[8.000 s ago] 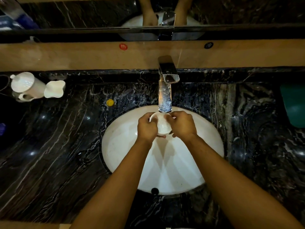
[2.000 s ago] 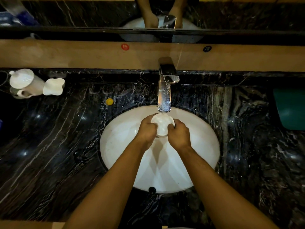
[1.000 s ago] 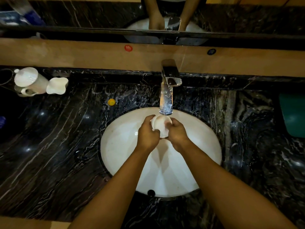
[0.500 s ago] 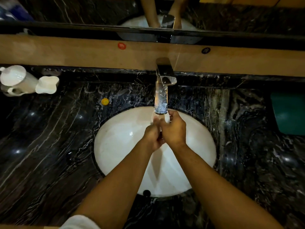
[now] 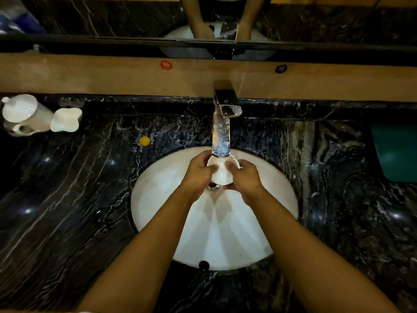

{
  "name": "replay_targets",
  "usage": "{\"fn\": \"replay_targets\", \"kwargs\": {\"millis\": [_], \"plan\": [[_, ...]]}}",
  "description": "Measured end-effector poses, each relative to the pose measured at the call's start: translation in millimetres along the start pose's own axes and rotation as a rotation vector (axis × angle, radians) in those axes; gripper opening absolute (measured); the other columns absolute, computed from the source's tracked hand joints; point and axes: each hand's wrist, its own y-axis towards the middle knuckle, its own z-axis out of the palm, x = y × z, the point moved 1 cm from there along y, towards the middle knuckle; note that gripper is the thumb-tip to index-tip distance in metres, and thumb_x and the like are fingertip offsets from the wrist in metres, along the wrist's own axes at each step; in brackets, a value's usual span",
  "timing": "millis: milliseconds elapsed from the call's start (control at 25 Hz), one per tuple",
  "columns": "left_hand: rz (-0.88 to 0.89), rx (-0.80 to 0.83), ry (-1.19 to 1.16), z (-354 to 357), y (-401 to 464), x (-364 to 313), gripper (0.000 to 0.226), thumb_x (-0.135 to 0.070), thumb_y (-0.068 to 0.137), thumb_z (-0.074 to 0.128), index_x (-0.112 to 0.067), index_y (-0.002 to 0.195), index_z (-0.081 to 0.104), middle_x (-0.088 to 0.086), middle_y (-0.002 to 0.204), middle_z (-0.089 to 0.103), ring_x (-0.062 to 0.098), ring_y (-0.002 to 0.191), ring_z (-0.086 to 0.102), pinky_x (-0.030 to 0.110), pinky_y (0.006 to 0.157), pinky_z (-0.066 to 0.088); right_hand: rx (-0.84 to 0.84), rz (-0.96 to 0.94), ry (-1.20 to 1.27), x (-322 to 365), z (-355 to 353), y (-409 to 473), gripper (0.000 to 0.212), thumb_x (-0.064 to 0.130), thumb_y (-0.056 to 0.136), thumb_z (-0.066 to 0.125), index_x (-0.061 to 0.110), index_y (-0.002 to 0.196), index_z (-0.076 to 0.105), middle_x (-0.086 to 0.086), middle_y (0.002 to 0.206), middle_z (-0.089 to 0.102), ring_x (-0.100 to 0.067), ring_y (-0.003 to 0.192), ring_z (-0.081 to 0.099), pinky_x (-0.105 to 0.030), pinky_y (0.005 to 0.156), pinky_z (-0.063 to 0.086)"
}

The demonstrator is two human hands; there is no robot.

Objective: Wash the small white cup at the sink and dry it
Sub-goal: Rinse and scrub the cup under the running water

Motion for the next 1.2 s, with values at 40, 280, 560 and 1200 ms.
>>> {"fn": "replay_targets", "kwargs": {"millis": [40, 280, 560, 1200], "plan": [[0.028, -0.091, 0.014, -1.0, -2.0, -1.2, 0.022, -0.002, 0.095, 0.062, -0.013, 0.113, 0.069, 0.013, 0.113, 0.075, 0.032, 0.102, 0.073, 0.041, 0.079, 0.063, -0.002, -0.020, 0.017, 0.5, 2.7, 0.0, 0.014, 0.019, 0.102, 0.058, 0.008, 0.110, 0.062, -0.016, 0.108, 0.071, -0.028, 0.082, 0.073, -0.042, 0.057, 0.063], [-0.377, -0.177, -0.395, 6.3, -9.6, 7.4, 0.013, -0.004, 0.093, 0.053, 0.002, 0.096, 0.064, 0.019, 0.079, 0.072, 0.031, 0.068, 0.068, 0.046, 0.062, 0.063, -0.116, -0.362, -0.212, -4.8, 11.7, -8.1, 0.027, 0.006, 0.093, 0.066, 0.029, 0.103, 0.055, 0.014, 0.088, 0.064, 0.001, 0.072, 0.063, -0.005, 0.054, 0.046], [-0.472, -0.008, -0.792, 13.1, -6.7, -0.1, 0.030, -0.017, 0.093, 0.048, 0.002, 0.113, 0.061, 0.020, 0.090, 0.071, 0.033, 0.082, 0.069, 0.037, 0.066, 0.061, 0.094, -0.490, -0.340, -14.3, 4.8, -12.0, 0.037, -0.008, 0.074, 0.069, 0.017, 0.101, 0.070, -0.002, 0.116, 0.061, -0.009, 0.099, 0.060, -0.005, 0.073, 0.046], [-0.235, -0.245, -0.441, 26.0, -3.0, 7.2, 0.036, -0.042, 0.105, 0.047, -0.012, 0.113, 0.066, 0.014, 0.099, 0.079, 0.029, 0.082, 0.075, 0.031, 0.049, 0.053, -0.038, 0.099, 0.105, -9.0, 27.1, 1.1, 0.033, 0.040, 0.103, 0.053, 0.011, 0.112, 0.065, -0.013, 0.105, 0.075, -0.033, 0.093, 0.075, -0.058, 0.082, 0.062]]}}
